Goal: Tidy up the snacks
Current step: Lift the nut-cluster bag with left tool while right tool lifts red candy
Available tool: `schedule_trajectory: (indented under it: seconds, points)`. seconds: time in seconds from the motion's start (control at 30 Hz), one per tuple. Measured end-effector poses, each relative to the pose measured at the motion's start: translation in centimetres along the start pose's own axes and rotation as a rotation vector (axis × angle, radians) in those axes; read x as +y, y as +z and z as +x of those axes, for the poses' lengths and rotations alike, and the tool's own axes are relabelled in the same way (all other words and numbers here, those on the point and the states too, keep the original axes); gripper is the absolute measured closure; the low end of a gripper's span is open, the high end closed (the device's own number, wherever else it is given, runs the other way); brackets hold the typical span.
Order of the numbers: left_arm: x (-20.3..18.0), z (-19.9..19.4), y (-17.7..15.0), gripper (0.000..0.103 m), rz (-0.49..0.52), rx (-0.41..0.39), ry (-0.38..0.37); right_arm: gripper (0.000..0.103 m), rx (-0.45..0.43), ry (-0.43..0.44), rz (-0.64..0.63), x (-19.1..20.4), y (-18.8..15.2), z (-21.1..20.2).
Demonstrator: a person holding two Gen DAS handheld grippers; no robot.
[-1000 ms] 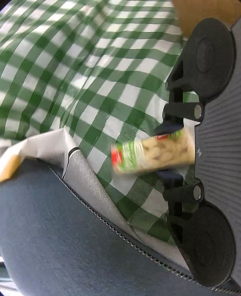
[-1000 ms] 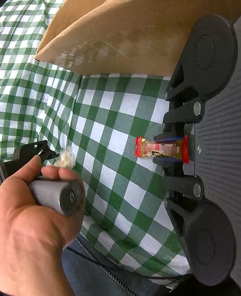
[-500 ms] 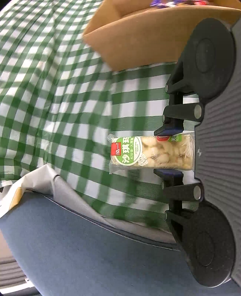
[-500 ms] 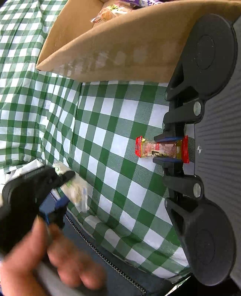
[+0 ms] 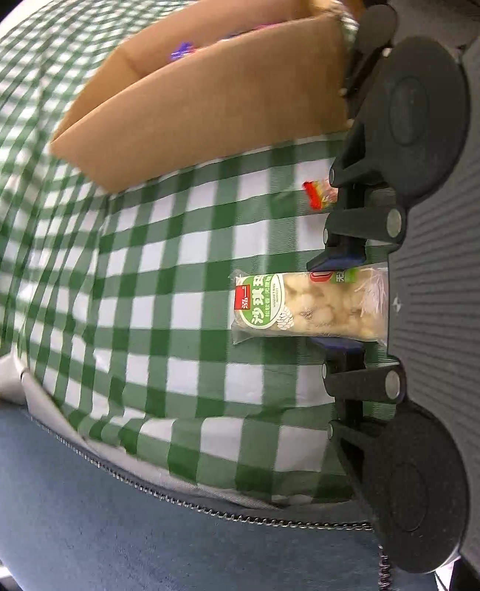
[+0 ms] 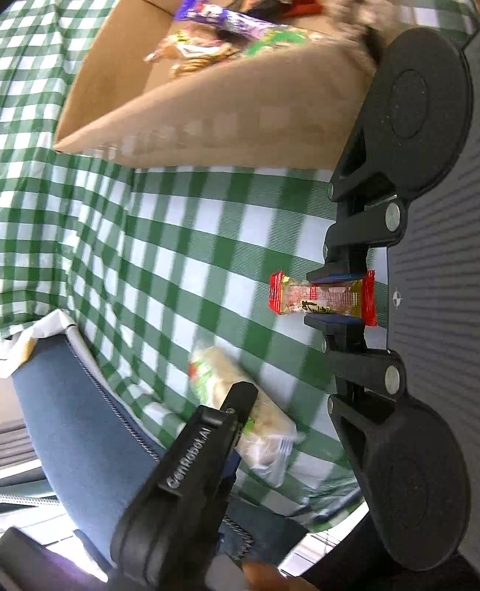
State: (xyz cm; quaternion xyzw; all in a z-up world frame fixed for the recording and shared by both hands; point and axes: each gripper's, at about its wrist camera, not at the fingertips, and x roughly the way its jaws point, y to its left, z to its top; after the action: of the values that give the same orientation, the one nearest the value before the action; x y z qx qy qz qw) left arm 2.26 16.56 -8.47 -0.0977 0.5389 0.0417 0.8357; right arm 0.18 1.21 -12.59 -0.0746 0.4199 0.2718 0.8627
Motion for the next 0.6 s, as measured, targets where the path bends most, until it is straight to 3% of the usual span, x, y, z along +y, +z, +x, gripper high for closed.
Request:
schedule_trajectory:
  seconds: [0.1, 0.6]
  points:
    - [0.0, 0.6, -0.8, 0.063, 0.003, 0.036, -0.009, 0.085, 0.007, -0.006, -0.021, 0.5, -0.9, 0.1]
    - [-0.9, 1.7, -0.7, 0.056, 0.034, 0.049, 0.037, 0.084, 0.043, -0.003, -0.029, 0.2, -1.4, 0.7]
